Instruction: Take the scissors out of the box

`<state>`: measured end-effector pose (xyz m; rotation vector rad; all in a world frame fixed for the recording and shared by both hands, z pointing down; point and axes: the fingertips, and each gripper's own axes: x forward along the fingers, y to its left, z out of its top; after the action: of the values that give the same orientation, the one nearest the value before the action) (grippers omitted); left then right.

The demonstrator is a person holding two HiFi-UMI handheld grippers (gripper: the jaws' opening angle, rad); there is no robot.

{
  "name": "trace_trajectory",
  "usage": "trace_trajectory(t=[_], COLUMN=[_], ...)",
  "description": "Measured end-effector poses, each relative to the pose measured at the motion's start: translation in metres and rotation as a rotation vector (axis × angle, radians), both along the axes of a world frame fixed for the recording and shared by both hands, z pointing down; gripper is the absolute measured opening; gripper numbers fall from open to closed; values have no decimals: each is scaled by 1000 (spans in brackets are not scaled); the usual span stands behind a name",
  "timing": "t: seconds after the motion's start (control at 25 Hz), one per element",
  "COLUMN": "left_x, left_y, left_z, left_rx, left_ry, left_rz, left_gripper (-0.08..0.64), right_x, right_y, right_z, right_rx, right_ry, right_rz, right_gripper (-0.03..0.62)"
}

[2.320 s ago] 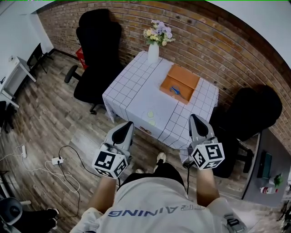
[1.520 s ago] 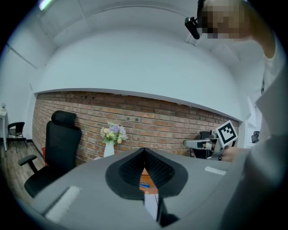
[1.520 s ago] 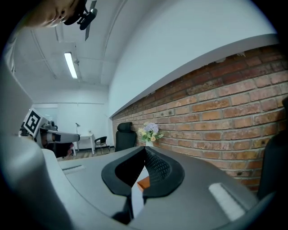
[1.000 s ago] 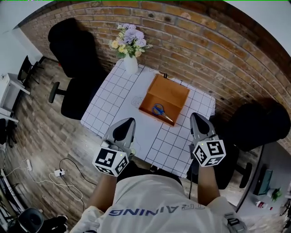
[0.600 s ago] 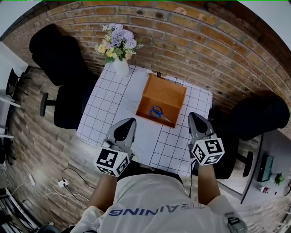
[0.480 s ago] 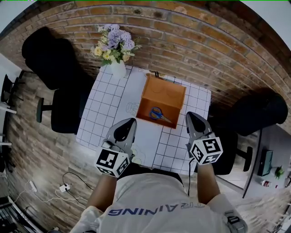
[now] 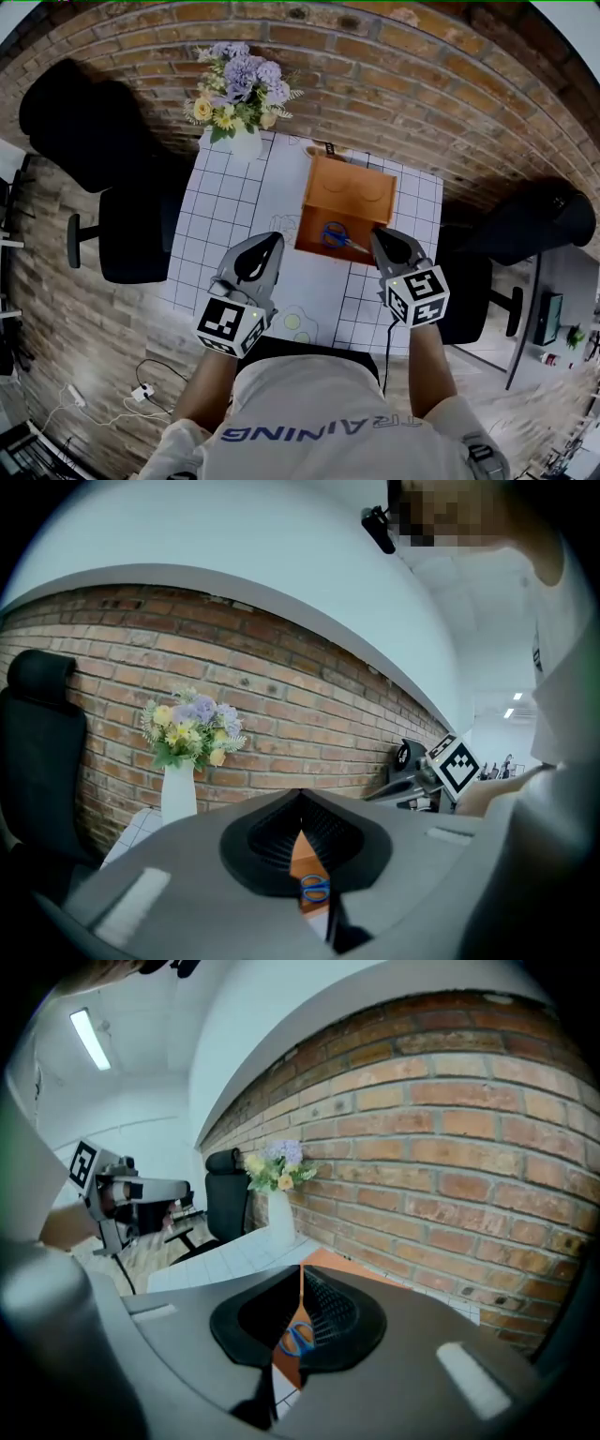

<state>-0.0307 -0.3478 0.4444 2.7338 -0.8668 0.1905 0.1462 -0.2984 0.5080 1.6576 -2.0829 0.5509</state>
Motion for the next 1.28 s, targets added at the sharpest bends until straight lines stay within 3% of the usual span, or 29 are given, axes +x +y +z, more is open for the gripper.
trace_trajectory(t=[0.12, 0.28, 0.68, 0.92, 1.28], left_x=[-2, -10, -40, -52, -60], left_y=[1, 7, 10, 7, 2], left_z=[9, 19, 39, 48, 55], left_rx=[-26, -53, -106, -125, -139], left_ry=[-10, -21, -37, -47, -56], left_rz=[-9, -34, -141, -169, -179], left_gripper=[0, 0, 0, 0, 0], right_x=[-11, -18, -43, -44, -42], right_y=[-4, -7, -21, -27, -30], right_z=[28, 65, 172, 216, 232], right_rx=[-114, -233, -514, -606, -650], right_ry=[45, 91, 199, 242, 357], right_rz=[-92, -196, -458, -491, -525], right_gripper=[95, 121, 123, 123, 104])
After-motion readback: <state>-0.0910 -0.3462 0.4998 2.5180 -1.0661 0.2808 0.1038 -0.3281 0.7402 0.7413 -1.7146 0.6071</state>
